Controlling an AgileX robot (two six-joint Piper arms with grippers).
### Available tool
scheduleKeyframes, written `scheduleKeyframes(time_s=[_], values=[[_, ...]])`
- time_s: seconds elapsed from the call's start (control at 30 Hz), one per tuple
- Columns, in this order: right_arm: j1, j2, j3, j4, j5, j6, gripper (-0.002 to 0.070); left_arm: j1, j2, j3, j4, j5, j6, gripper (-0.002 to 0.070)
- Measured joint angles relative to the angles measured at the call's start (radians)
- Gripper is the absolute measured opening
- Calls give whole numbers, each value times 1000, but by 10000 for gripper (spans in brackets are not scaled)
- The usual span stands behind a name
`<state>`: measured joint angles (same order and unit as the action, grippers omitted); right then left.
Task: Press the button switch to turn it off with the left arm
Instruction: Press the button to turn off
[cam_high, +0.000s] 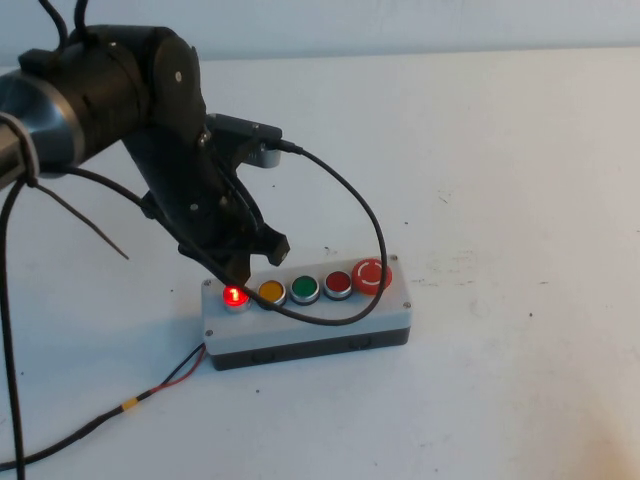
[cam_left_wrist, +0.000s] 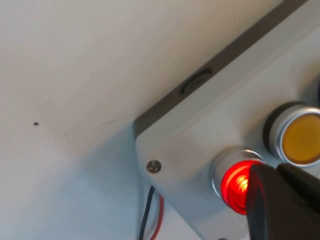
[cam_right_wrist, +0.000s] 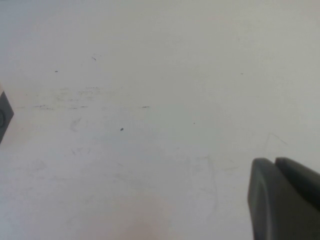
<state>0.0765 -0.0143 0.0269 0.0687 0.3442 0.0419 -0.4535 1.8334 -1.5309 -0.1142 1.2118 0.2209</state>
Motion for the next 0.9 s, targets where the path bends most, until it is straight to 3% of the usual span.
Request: scheduleKeyframes(time_s=[0.9], values=[[0, 0, 0, 0, 0, 0, -16, 21, 35, -9, 5, 10, 0, -3]])
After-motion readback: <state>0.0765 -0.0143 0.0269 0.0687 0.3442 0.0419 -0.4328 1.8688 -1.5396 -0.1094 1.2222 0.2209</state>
